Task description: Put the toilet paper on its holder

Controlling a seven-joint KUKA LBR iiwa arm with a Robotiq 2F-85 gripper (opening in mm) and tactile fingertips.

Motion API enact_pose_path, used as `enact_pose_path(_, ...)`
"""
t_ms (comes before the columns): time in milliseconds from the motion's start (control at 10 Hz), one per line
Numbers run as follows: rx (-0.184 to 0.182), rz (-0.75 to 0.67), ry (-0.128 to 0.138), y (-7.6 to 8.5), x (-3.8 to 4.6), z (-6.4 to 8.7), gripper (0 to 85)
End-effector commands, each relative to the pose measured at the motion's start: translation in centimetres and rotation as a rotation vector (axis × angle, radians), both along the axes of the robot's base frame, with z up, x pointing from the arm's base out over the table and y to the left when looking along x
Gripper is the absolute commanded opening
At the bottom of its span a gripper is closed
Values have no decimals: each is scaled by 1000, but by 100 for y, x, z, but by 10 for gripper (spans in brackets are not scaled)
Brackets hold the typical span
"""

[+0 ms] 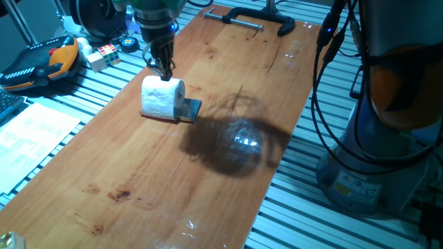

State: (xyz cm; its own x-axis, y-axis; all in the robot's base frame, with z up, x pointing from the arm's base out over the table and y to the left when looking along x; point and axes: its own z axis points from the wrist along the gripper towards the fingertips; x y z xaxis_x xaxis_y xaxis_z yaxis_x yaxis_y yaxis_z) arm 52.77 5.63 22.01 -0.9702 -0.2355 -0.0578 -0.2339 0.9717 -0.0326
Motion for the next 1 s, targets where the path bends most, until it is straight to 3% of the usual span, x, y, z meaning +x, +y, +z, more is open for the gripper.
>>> enact_pose_path(0,3,-1,4,0,-1,-1,7)
enact_pose_path(900,-12,0,-6,-21,22,-13,7)
